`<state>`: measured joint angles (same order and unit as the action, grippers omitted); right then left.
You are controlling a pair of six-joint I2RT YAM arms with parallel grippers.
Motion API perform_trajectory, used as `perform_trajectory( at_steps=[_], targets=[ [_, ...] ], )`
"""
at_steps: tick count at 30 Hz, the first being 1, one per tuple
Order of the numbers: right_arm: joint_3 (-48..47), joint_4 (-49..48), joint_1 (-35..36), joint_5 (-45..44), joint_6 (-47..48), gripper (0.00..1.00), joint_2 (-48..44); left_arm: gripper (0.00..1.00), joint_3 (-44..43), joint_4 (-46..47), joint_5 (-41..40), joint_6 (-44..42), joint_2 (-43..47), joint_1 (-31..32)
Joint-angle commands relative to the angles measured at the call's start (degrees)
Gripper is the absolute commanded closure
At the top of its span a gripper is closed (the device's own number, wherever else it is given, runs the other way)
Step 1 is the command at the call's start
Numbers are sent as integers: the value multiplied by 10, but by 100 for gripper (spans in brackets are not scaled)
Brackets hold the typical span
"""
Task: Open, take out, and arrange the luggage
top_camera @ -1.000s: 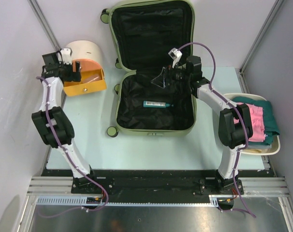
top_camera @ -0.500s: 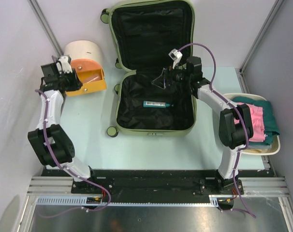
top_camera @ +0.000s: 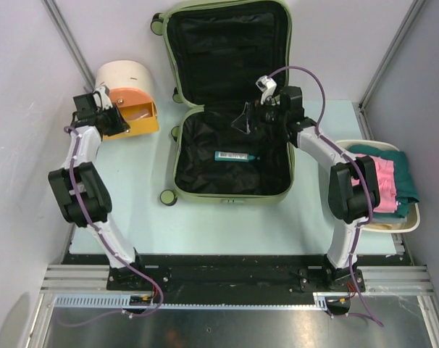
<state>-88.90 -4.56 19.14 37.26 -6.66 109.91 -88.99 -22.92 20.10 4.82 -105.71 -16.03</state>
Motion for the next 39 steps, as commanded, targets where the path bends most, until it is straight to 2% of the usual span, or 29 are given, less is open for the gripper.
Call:
perform_trajectory(
  at_steps=[1, 8, 12, 14, 20, 24, 27, 28, 30, 31, 35, 39],
  targets=[
    [2, -14, -22, -3, -7, 7, -29, 67, -57, 87, -5, 41, -34, 7],
    [3, -26, -37, 22, -9, 7, -29, 62, -68, 190, -9, 84, -76, 14],
    [2, -26, -44, 29, -11, 7, -29, 57, -25, 310, -24, 96, -73, 15],
    [1, -19, -45, 32, -9, 7, -29, 49, -12, 332, -27, 90, -77, 17],
    [5, 0, -45, 26, 6, 7, -46, 44, 19, 380, -27, 58, -71, 19],
    [8, 27, -43, 22, 34, 8, -71, 42, 60, 393, -8, 15, -8, 18],
    [13, 40, -41, 5, 65, 7, -93, 36, 122, 392, -15, -46, 47, 20],
    [16, 40, -40, -9, 89, 6, -100, 26, 141, 392, -22, -87, 93, 21],
    [28, 39, -42, -26, 103, 2, -113, 15, 202, 391, -7, -124, 138, 20],
    [32, 39, -42, -48, 112, 0, -126, 1, 221, 390, 2, -143, 187, 20],
    [64, 36, -55, -92, 126, 0, -152, 0, 292, 389, 33, -123, 265, 23],
    [69, 27, -83, -27, 117, 0, -143, 0, 298, 346, 26, -48, 282, 19]
  ],
)
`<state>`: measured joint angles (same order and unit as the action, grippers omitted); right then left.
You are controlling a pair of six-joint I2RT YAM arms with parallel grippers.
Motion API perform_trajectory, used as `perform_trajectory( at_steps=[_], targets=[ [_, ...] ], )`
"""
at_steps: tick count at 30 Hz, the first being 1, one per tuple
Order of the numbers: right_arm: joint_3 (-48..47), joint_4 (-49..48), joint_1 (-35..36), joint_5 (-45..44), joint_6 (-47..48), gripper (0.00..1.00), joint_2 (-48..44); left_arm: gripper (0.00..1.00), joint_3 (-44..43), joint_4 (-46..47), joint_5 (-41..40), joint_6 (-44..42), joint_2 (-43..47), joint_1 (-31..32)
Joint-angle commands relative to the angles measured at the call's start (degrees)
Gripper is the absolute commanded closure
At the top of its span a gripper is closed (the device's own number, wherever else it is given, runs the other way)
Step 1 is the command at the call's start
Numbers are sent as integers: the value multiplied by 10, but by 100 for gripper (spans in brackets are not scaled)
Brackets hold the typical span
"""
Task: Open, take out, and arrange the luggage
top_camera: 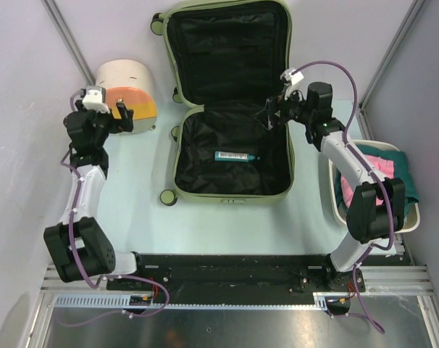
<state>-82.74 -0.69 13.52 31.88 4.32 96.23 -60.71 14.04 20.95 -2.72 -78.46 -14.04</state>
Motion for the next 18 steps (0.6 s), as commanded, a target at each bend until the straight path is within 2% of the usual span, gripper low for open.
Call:
perform_trajectory(
  at_steps=[1, 4, 8, 12, 15, 18],
  targets=[
    [7, -15, -32, 45, -5, 0, -3, 1, 17, -28, 42, 112, 7, -11],
    [7, -12, -46, 85, -26, 0, 1, 5, 30, -30, 83, 206, -9, -11],
    [7, -10, -52, 115, -52, 0, 17, 9, 41, -24, 124, 228, -23, -10],
    [7, -33, -53, 130, -91, 0, 37, 25, 46, -13, 128, 256, -67, -26],
    [6, -34, -47, 108, -95, 0, 37, 30, 56, 22, 102, 316, -114, -54],
    [4, -5, -44, 95, -53, 0, 35, 37, 39, 43, 93, 314, -165, -63]
  ],
)
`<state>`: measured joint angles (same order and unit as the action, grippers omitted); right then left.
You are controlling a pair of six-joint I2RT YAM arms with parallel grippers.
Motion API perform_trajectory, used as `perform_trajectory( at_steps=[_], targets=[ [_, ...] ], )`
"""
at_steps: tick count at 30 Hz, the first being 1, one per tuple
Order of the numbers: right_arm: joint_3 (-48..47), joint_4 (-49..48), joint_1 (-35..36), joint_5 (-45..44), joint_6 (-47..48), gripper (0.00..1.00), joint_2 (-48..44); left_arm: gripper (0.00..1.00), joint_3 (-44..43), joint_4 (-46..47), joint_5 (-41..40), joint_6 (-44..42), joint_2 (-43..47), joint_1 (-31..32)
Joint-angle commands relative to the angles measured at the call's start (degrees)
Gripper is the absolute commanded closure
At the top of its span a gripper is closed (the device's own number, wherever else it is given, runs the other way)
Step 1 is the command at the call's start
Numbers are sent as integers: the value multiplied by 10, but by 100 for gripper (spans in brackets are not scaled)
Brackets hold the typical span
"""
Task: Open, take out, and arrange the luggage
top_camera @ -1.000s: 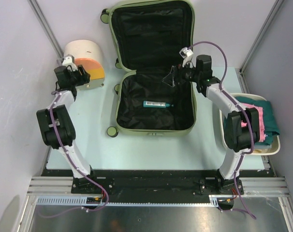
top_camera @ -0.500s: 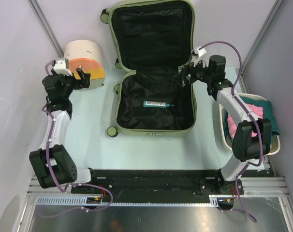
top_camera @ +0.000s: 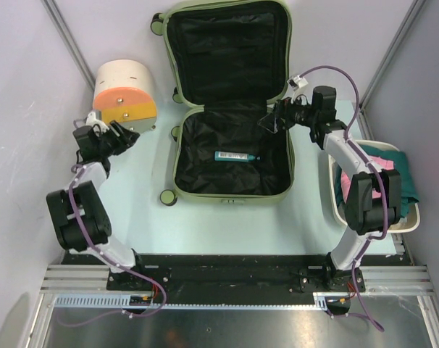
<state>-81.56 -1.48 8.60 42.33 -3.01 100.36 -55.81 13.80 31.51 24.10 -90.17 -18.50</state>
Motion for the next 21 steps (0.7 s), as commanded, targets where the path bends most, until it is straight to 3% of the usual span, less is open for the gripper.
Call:
perform_trajectory(
  at_steps=[1, 5, 12, 17, 21],
  targets=[
    [-9, 8, 5, -10, 25, 0, -9, 39, -17, 48, -31, 53, -58, -23],
    [-9, 28, 0, -7, 28, 0, -11, 42, -62, 54, -39, 15, -114, -22],
    [-8, 64, 7, -24, 73, 0, -29, 54, -122, 55, -50, 32, -179, -32],
    [-13, 54, 6, -55, 69, 0, -17, 54, -179, 69, -47, 35, -230, -26],
    [-49, 103, 7, -66, 106, 0, 11, 55, -230, 69, -46, 32, -272, -22]
  ],
)
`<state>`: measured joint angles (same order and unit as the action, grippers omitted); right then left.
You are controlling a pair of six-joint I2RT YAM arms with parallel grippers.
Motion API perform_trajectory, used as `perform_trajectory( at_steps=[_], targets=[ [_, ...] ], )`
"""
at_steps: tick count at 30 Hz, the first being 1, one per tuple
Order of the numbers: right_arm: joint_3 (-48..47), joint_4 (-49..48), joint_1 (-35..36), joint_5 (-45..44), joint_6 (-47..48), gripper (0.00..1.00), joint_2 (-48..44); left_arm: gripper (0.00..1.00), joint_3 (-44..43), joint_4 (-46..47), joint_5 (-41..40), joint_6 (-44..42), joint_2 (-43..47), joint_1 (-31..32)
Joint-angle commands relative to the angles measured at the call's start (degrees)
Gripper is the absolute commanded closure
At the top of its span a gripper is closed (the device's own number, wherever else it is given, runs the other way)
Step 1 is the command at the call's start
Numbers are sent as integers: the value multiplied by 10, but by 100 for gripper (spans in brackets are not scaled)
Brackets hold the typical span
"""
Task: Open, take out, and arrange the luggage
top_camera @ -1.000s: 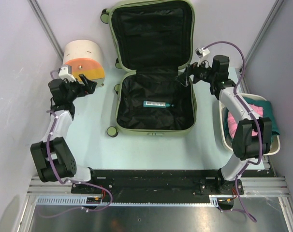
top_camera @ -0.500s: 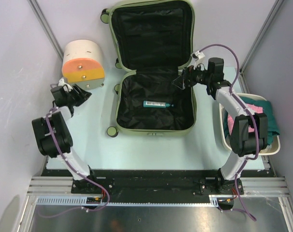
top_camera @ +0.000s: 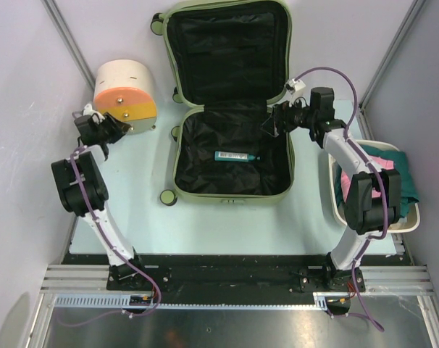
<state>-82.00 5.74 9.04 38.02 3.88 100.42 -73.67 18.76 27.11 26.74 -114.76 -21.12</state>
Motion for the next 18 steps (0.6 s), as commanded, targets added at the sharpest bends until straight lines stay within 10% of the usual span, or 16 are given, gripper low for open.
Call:
perform_trajectory(
  at_steps=[1, 18],
  targets=[
    [-52, 45, 2, -26, 36, 1, 17, 55, -67, 19, -1, 7, -42, 6],
    [-148, 139, 16, -44, 78, 1, 79, 57, -118, 19, -1, 16, -117, 16]
  ],
)
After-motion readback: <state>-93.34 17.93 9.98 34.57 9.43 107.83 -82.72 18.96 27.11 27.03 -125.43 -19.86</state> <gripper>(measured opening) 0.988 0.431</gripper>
